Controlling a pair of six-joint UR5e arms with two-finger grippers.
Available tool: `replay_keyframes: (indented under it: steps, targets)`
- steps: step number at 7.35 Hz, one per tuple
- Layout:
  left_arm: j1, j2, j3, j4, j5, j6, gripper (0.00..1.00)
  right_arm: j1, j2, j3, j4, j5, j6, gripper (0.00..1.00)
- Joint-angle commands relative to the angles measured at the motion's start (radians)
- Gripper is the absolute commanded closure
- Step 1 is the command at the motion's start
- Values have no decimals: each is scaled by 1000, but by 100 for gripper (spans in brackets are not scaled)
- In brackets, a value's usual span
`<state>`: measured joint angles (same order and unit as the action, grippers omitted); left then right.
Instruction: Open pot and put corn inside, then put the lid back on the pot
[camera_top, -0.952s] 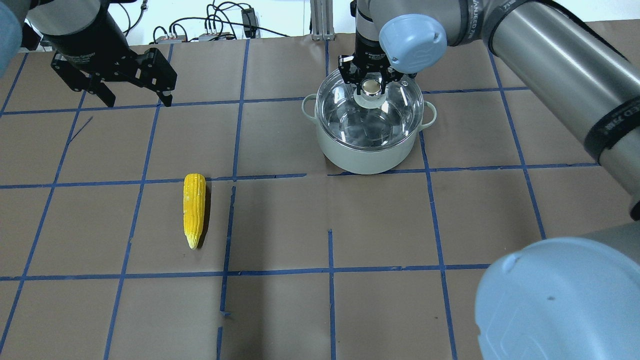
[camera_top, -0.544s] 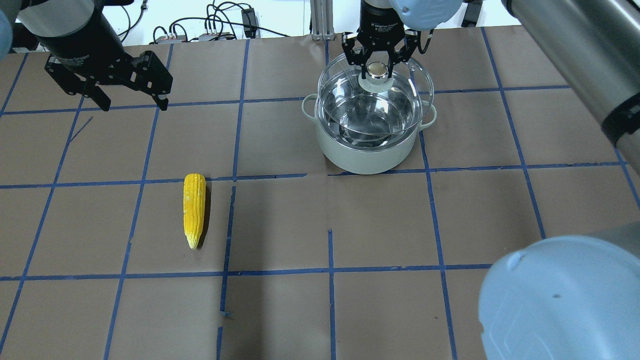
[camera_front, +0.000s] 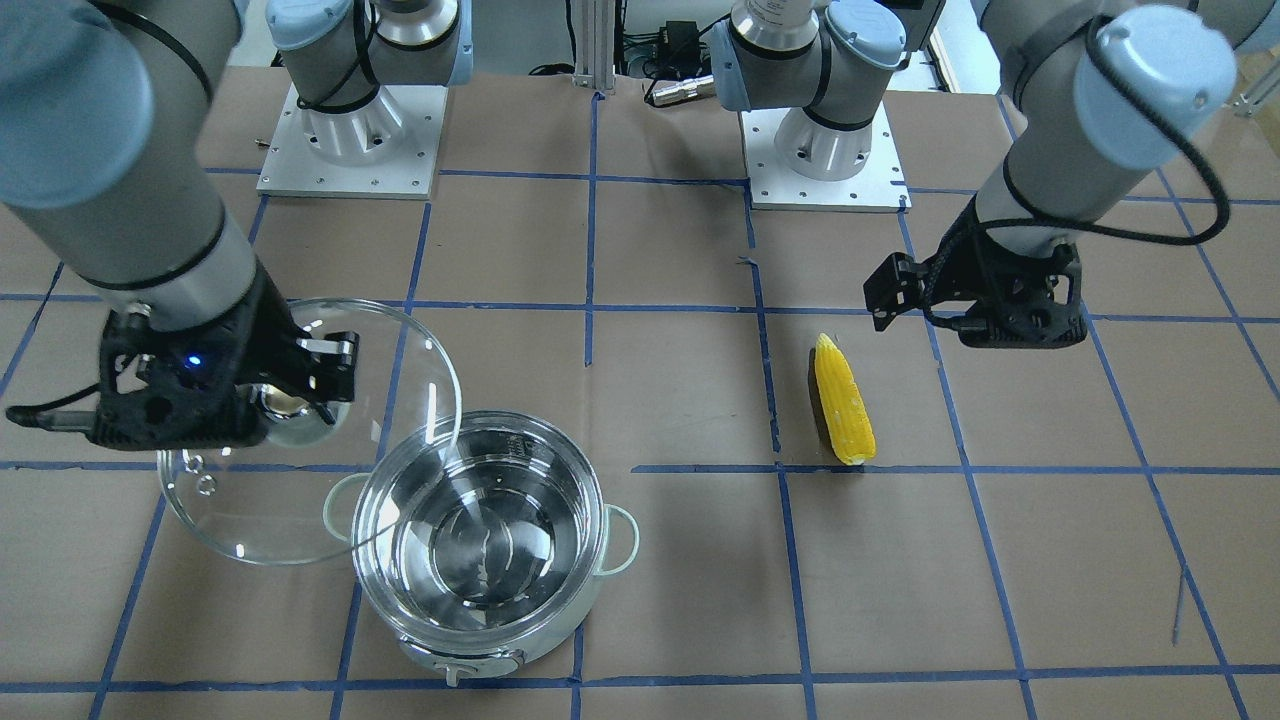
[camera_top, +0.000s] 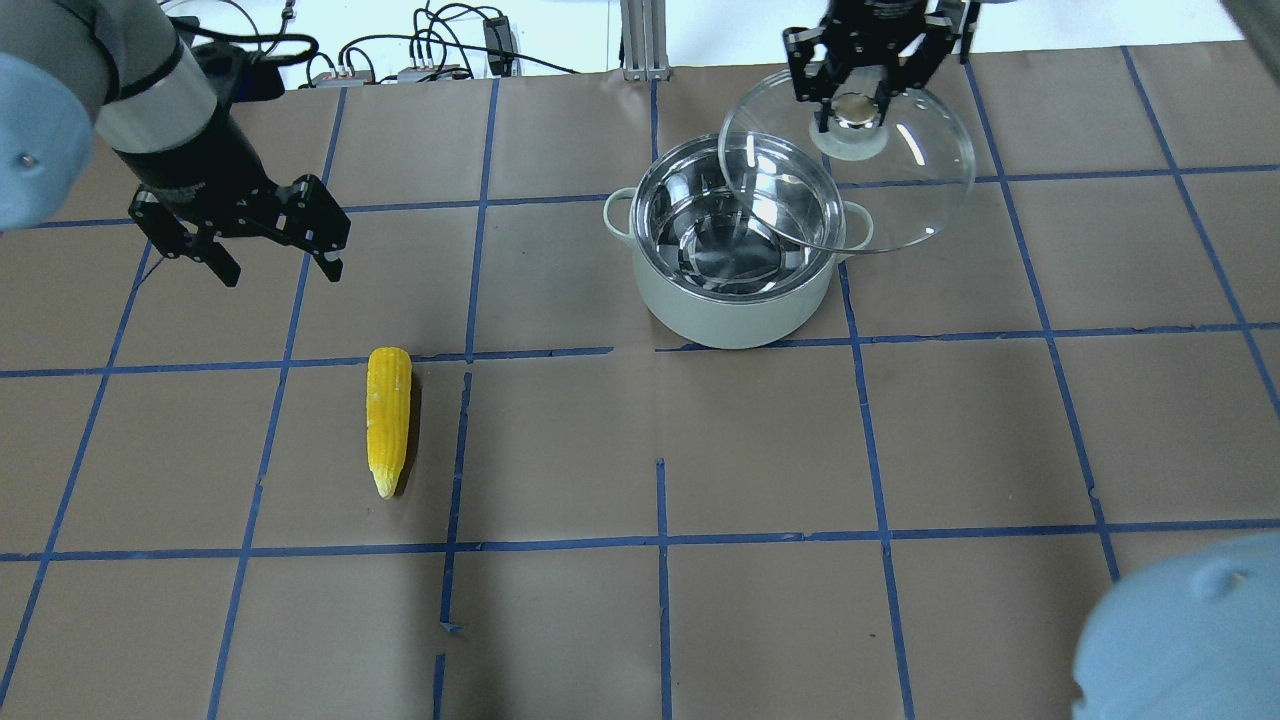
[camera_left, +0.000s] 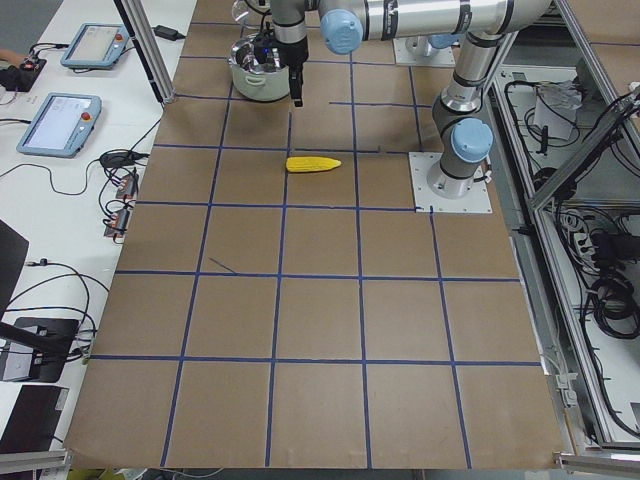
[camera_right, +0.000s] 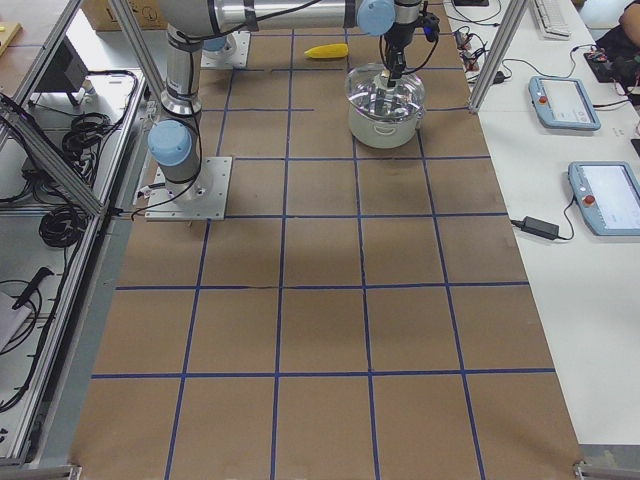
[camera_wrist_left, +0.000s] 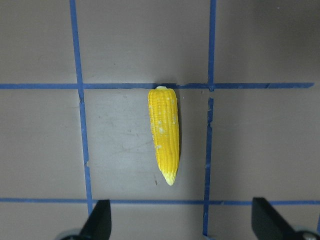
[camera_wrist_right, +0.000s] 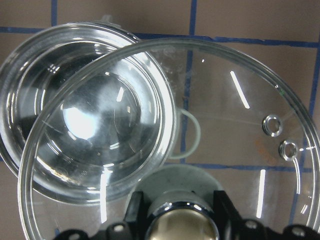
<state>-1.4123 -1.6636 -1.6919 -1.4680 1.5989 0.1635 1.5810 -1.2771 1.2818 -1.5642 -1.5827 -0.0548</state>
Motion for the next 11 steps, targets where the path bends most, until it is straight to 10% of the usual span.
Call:
replay_keyframes:
  steps: [1, 6, 8, 11]
  targets:
    - [13, -85, -165, 229, -1, 54, 0, -151, -157, 245, -72, -5, -156, 58]
    - [10, -268, -353, 590, -2, 80, 2, -259, -191, 307, -136, -6, -241, 57]
    - [6, -248, -354, 566, 10, 76, 72, -256, -186, 304, -155, -13, -244, 57]
    - [-5, -214, -330, 525, -4, 57, 93, -256, -159, 313, -191, -14, -247, 57]
